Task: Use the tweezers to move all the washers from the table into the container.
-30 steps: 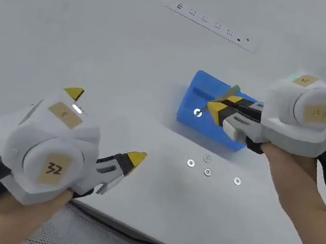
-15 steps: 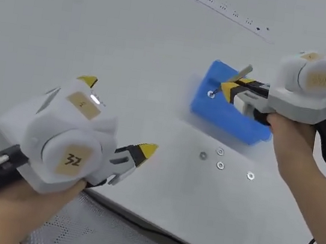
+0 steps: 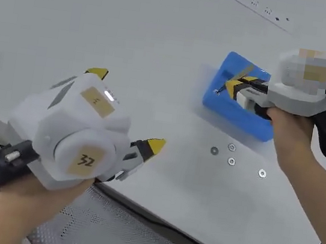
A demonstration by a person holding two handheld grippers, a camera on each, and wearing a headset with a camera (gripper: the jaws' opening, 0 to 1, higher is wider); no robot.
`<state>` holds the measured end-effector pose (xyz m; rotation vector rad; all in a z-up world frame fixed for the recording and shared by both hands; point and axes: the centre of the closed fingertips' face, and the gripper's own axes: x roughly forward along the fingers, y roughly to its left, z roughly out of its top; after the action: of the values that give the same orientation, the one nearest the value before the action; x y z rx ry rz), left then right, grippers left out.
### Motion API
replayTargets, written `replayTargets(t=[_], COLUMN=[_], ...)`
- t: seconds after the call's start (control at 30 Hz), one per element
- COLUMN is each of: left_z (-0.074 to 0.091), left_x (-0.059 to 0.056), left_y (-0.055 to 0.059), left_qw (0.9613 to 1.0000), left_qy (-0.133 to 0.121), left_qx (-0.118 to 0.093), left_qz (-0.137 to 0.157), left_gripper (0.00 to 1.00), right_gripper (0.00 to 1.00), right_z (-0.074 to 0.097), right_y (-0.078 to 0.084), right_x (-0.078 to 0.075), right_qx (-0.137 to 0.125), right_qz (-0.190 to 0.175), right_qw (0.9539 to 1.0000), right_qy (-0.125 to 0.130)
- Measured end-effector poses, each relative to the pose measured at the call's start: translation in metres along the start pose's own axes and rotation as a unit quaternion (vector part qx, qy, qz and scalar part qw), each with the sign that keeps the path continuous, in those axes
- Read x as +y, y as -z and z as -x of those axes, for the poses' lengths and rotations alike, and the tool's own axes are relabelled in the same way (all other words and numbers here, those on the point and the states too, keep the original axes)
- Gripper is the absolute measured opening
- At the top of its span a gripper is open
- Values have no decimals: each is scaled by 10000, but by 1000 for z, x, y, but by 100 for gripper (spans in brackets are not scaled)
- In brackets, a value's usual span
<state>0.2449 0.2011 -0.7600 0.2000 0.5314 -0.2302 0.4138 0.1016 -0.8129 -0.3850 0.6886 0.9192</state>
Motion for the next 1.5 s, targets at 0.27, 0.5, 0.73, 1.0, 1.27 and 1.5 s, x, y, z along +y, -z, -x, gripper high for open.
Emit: replayTargets(t=[0.27,0.5,0.73,1.0,1.27,1.5], left_z=[0,0,1,1,1,2], left_x=[1,1,3,4,1,1], left_y=[0,0,0,-1,-2,-3], left_qw=[10000,10000,10000,9999,10000,9999], left_qy=[-19,-30,-54,-88,-38,-31], left_qx=[17,11,13,-25,-53,-88], left_qz=[4,10,13,50,-28,-37], left_gripper=[80,79,79,79,79,80], right_gripper=[3,5,4,3,4,4], right_z=[-3,-2,-2,10,30,69], right_y=[1,3,0,-8,-5,-12], right_x=[-3,1,-2,-2,-2,17], right_qx=[42,86,68,-31,-69,-358], right_qz=[-24,-105,-81,-66,-15,-78], right_qw=[9999,9998,9999,9999,9998,9991], right_qy=[102,-108,89,87,206,188])
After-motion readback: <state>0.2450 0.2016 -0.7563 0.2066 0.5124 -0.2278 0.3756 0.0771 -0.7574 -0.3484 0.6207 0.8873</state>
